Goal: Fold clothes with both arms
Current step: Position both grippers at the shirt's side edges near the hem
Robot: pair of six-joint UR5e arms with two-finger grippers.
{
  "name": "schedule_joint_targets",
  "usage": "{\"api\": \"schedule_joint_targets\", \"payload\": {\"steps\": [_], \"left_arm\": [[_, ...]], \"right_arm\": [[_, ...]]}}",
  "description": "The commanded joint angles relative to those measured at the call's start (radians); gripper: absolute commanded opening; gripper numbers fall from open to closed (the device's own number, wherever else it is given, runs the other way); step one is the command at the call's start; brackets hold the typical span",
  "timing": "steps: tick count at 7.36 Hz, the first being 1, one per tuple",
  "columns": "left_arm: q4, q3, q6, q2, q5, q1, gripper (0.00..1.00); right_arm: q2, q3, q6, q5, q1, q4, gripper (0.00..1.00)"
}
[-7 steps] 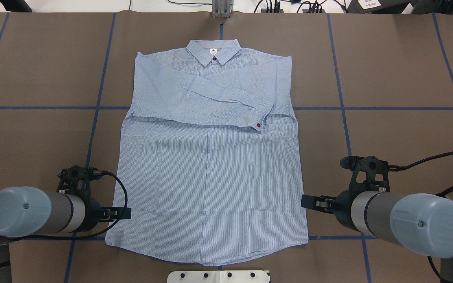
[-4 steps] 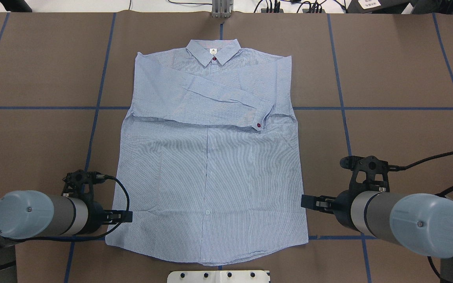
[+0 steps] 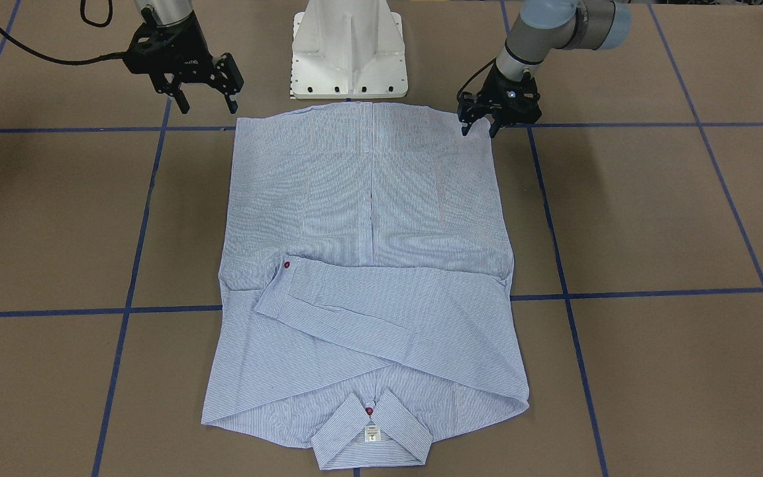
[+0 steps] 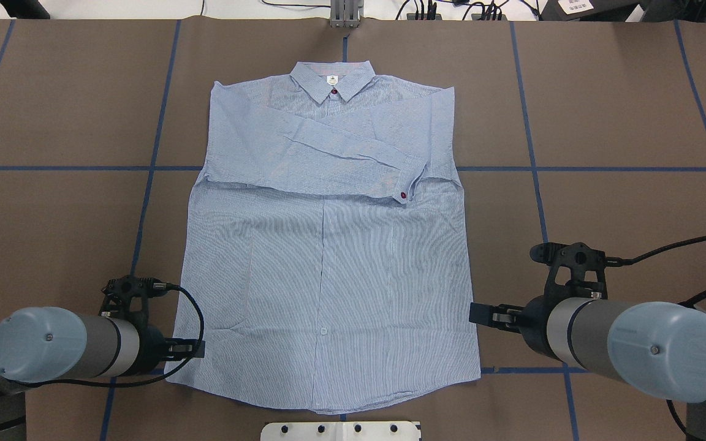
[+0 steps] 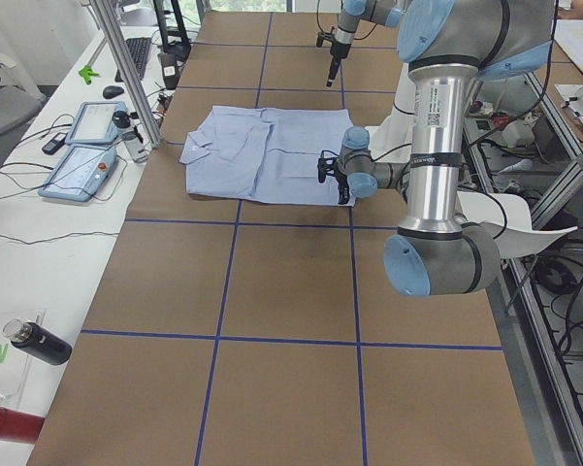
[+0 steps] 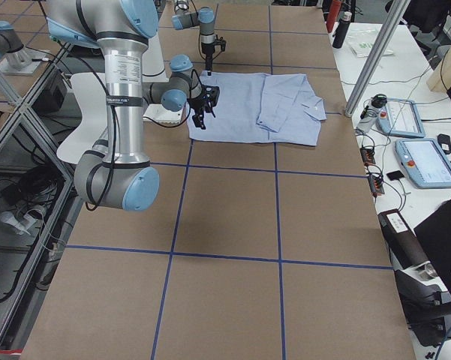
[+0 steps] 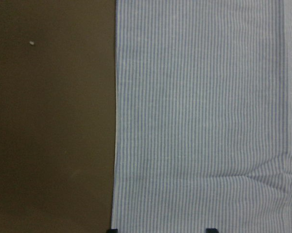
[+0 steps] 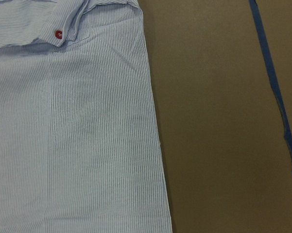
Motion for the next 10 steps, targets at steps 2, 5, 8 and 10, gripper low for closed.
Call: {"api": "schedule_joint_targets", "payload": {"steps": [2, 5, 8, 10], "left_arm": [[0.001, -0.005, -0.003, 0.022, -0.015, 0.015, 0.67], [0.001, -0.008, -0.014, 0.022, -0.016, 0.032, 0.65], [0.003, -0.009, -0.018, 0.022, -0.017, 0.032, 0.44], [0.004, -0.009, -0.044, 0.022, -0.016, 0.032, 0.21]], "right_arm": [[0.000, 0.000, 0.000, 0.000, -0.002, 0.000, 1.00], [0.000, 0.000, 0.000, 0.000, -0.002, 0.000, 1.00], [0.000, 0.000, 0.000, 0.000, -0.005, 0.000, 1.00], [0.000, 0.000, 0.002, 0.000, -0.009, 0.000, 1.00]]}}
